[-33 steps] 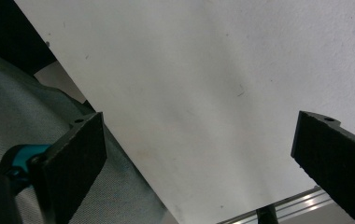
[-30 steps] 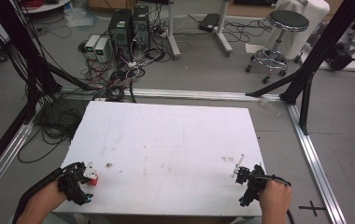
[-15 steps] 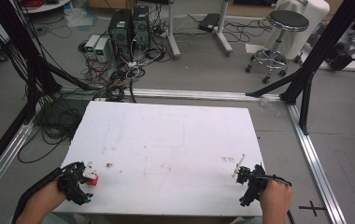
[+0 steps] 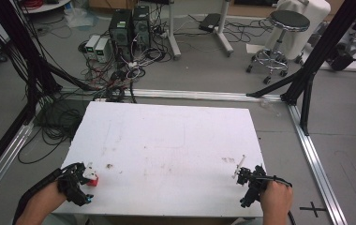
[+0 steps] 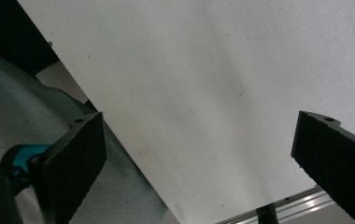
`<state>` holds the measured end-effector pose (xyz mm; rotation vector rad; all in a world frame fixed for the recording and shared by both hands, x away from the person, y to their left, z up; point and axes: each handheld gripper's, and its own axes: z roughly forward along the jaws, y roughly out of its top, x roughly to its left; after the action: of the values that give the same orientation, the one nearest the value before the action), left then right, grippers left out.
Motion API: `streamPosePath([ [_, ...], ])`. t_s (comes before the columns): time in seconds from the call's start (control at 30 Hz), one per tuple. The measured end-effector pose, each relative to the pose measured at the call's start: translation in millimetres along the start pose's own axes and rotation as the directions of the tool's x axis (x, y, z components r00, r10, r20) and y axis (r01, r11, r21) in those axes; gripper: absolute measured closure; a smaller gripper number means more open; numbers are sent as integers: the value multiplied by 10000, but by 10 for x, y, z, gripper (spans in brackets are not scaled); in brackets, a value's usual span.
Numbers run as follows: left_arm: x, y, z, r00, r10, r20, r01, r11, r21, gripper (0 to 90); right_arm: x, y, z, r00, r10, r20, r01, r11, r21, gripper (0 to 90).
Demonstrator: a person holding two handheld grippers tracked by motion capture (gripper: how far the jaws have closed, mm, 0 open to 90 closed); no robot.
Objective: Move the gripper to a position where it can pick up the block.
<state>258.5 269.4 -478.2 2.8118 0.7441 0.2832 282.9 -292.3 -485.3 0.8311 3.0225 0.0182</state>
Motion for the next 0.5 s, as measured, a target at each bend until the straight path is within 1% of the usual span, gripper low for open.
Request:
streamPosePath([
  [0.07, 3, -7, -1, 10000, -89, -2, 89, 9999, -85, 215, 4, 0, -3, 10000, 22, 6, -22, 10000, -8, 29],
  [0.1, 18, -12, -10, 10000, -5, 16, 5, 10000, -34, 215, 5, -1, -5, 10000, 16, 1, -16, 10000, -31, 30],
  [0.17, 37, -22, -23, 9999, -122, 7, 122, 9999, -82, 215, -3, -4, -13, 10000, -30, 20, 31, 10000, -69, 29],
  [0.37, 60, -47, -33, 9999, -113, 11, 113, 9999, -123, 215, 9, 2, 2, 10000, -26, -17, 26, 10000, -12, 29],
  [0.4, 71, -52, -36, 10000, 17, 26, -17, 10000, -51, 215, 7, 3, 4, 10000, -69, -20, 69, 10000, -24, 30],
  [0.47, 68, -63, -25, 10000, 14, 62, -13, 9999, -102, 215, 7, 9, 3, 10000, -41, -10, 41, 10000, -56, 29],
  [0.5, 89, -70, -36, 9997, 226, 99, -226, 9997, 10, 215, 7, 18, -2, 10000, -72, -21, 72, 10000, -25, 29],
])
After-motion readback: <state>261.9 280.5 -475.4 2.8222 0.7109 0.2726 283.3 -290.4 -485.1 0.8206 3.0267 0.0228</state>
